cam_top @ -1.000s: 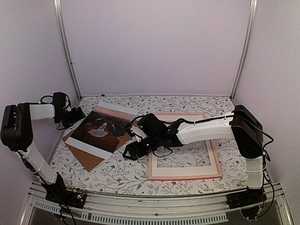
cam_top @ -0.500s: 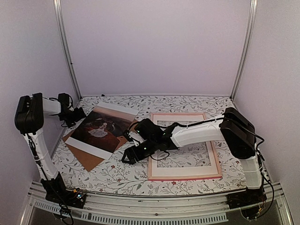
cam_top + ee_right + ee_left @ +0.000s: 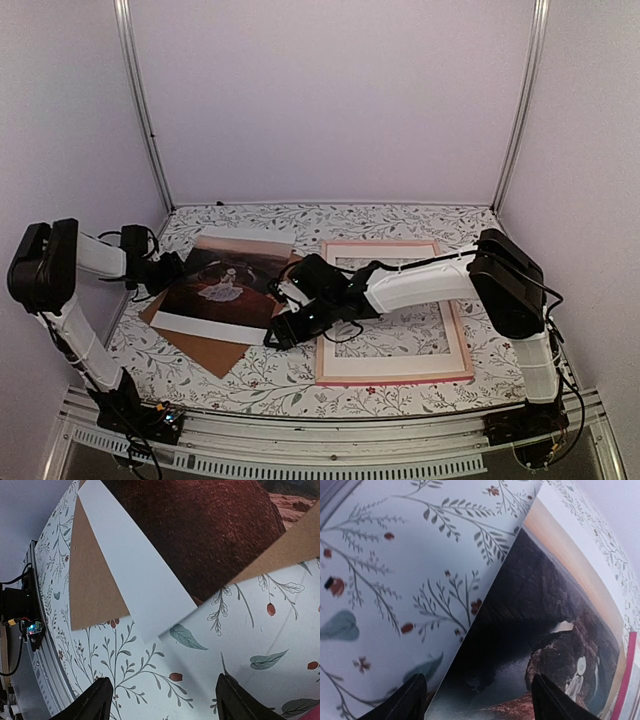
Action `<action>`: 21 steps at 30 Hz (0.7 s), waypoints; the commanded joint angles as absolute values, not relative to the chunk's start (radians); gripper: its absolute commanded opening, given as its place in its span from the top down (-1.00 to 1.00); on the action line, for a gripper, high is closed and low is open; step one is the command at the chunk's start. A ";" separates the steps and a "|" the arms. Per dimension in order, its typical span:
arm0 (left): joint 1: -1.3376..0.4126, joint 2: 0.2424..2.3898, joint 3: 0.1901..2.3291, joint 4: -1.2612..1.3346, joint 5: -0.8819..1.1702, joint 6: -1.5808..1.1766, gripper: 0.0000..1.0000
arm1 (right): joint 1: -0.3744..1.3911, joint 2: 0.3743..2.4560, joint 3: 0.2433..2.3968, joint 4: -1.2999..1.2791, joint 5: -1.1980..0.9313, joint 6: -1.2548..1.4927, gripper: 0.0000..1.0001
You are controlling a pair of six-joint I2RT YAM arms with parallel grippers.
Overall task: Put the photo into the frame
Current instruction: Move the backboard to the center of the board.
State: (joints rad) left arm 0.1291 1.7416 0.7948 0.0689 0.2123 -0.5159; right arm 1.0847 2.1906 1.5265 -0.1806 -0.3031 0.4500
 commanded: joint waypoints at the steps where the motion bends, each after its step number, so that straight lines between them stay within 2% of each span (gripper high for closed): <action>1: 0.076 1.604 0.586 0.138 0.274 -0.602 -0.42 | 1.057 2.226 1.538 -0.215 -0.291 0.490 -0.49; 6: 0.006 1.417 0.401 0.185 0.294 -0.667 -0.29 | 1.017 2.217 1.482 -0.222 -0.266 0.522 -0.49; 11: -0.071 1.255 0.330 0.149 0.275 -0.696 -0.20 | 0.977 2.184 1.418 -0.227 -0.248 0.538 -0.49; 16: -0.079 1.196 0.370 0.051 0.195 -0.626 -0.26 | 0.955 2.148 1.372 -0.238 -0.214 0.550 -0.48; 21: -0.080 1.264 0.418 0.055 0.176 -0.576 -0.37 | 0.945 2.127 1.365 -0.243 -0.203 0.554 -0.48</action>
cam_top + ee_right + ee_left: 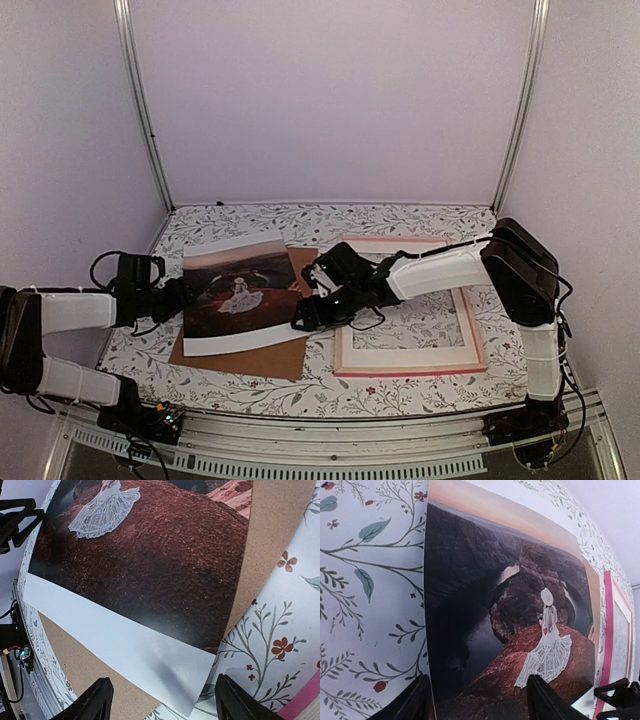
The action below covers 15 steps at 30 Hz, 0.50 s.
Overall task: Put the photo into the frame
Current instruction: Move the backboard to the center of the board, then pick up the photo from the backboard.
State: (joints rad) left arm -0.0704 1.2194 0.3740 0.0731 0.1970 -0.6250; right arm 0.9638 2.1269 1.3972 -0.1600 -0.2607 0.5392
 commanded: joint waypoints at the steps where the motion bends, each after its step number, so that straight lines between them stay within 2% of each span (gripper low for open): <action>1: -0.078 1.284 0.427 0.060 0.173 -0.572 -0.39 | 0.945 2.129 1.368 -0.246 -0.200 0.553 -0.48; 15: -0.065 1.455 0.472 0.132 0.153 -0.539 -0.44 | 0.946 2.166 1.390 -0.234 -0.231 0.543 -0.43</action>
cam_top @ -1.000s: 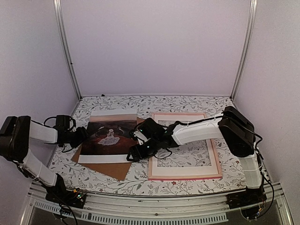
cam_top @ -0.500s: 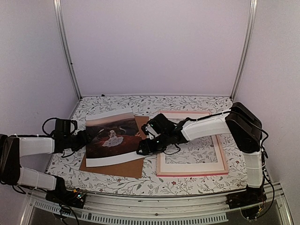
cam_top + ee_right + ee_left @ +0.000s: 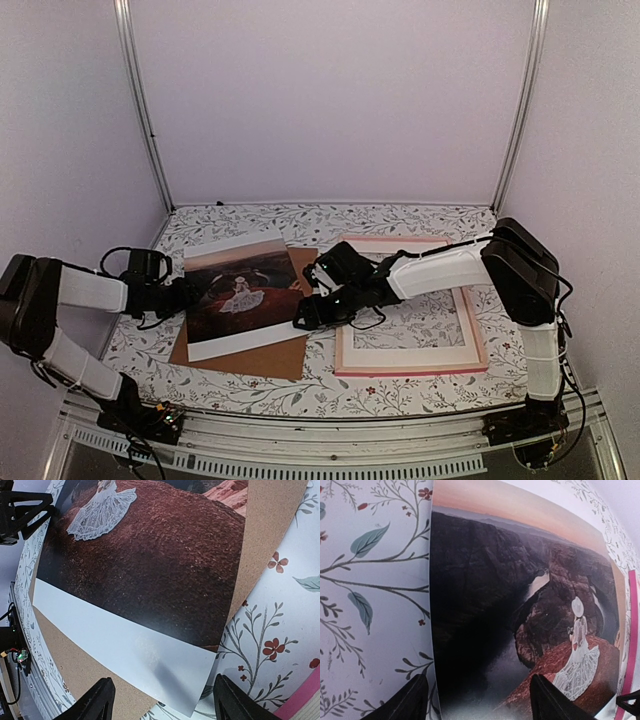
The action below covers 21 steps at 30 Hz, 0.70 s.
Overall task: Put the photo into the frame
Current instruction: Pick up the photo from the backboard.
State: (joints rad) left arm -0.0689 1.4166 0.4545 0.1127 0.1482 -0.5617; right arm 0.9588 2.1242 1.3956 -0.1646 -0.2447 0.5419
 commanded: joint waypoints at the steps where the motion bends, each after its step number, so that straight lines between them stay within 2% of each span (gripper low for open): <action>1: -0.063 1.463 0.473 0.139 0.167 -0.539 -0.42 | 0.947 2.169 1.390 -0.227 -0.243 0.543 -0.41; 9: -0.038 1.479 0.451 0.189 0.253 -0.563 -0.23 | 0.959 2.179 1.391 -0.185 -0.296 0.548 -0.30; 21: 0.046 1.396 0.352 0.324 0.430 -0.648 -0.01 | 0.960 2.197 1.397 -0.197 -0.291 0.543 -0.27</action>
State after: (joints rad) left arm 0.0273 1.4273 0.3771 0.2600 0.3252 -0.6128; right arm 0.9562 2.1391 1.4014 -0.1482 -0.2855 0.5419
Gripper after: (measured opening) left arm 0.521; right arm 0.637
